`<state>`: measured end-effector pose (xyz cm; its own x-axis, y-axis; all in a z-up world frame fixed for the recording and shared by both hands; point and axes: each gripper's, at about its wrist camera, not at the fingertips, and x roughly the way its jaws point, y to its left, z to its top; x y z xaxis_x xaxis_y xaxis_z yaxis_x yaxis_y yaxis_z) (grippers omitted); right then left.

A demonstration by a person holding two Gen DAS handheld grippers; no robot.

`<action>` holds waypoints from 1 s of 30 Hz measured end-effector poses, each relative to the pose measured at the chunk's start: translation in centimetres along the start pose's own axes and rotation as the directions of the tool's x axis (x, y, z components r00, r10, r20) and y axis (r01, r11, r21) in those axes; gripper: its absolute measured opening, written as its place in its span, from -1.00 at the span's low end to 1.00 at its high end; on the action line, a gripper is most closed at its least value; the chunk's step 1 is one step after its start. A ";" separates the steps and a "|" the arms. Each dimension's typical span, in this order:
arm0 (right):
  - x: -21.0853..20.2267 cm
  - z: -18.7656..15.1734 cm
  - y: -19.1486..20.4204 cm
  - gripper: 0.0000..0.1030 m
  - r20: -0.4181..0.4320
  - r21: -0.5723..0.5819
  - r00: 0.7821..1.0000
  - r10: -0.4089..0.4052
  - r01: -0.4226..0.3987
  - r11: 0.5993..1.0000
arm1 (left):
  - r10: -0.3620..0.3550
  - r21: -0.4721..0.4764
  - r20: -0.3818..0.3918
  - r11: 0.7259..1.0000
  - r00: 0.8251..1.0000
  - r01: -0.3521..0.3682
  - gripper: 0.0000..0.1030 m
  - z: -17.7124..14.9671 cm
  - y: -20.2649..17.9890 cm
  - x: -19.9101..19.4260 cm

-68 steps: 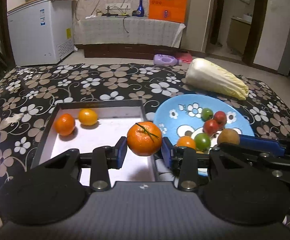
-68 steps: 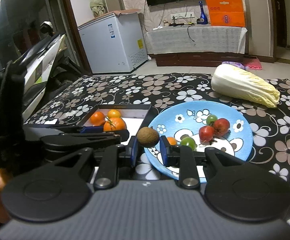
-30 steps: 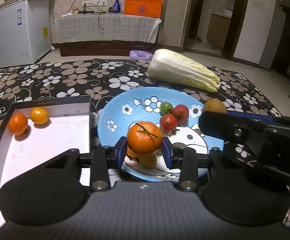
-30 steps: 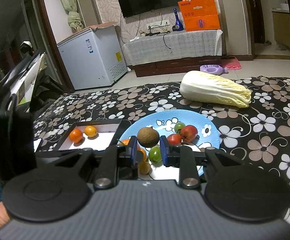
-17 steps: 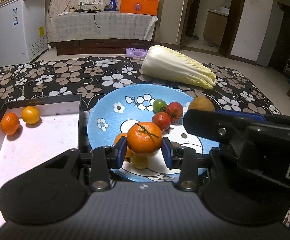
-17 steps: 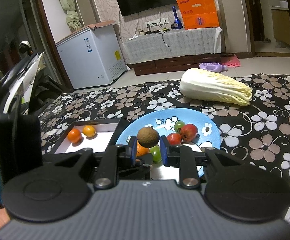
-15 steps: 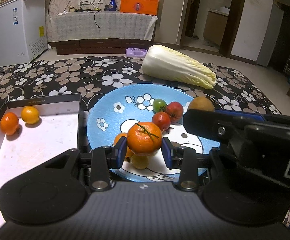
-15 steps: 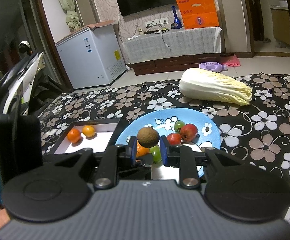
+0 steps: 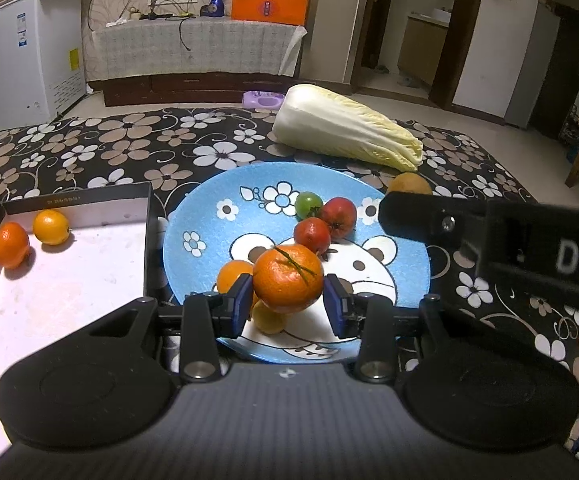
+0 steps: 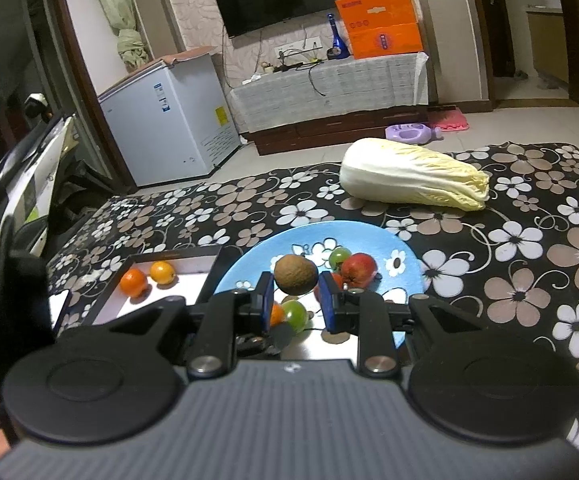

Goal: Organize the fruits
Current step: 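Open the right gripper to drop the kiwi while the left gripper releases the tangerine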

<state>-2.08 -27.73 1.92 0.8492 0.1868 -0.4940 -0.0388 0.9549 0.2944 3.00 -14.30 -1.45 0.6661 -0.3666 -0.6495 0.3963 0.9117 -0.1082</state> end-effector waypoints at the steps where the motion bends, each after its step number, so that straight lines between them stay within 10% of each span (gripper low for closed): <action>1: 0.0 0.0 -0.2 -0.46 0.000 0.007 1.000 -0.003 0.003 1.000 | -0.003 0.002 0.004 1.000 1.000 0.003 -0.11 0.0 0.0 0.0; 19: 1.2 0.3 -2.2 -0.46 -0.022 0.061 0.999 -0.029 0.030 0.998 | 0.003 -0.020 0.091 1.000 0.996 -0.001 0.10 -0.1 2.1 -4.6; 30: 3.4 -0.3 -1.8 -0.46 -0.105 0.035 0.993 -0.057 0.061 0.998 | 0.195 -0.193 0.037 0.964 0.980 -0.184 0.09 -0.3 10.0 -6.4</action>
<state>0.72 -28.70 -0.55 0.7900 0.1552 -0.5931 0.0314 0.9559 0.2920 2.48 -2.79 1.38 0.7536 -0.1889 -0.6296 0.1372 0.9819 -0.1304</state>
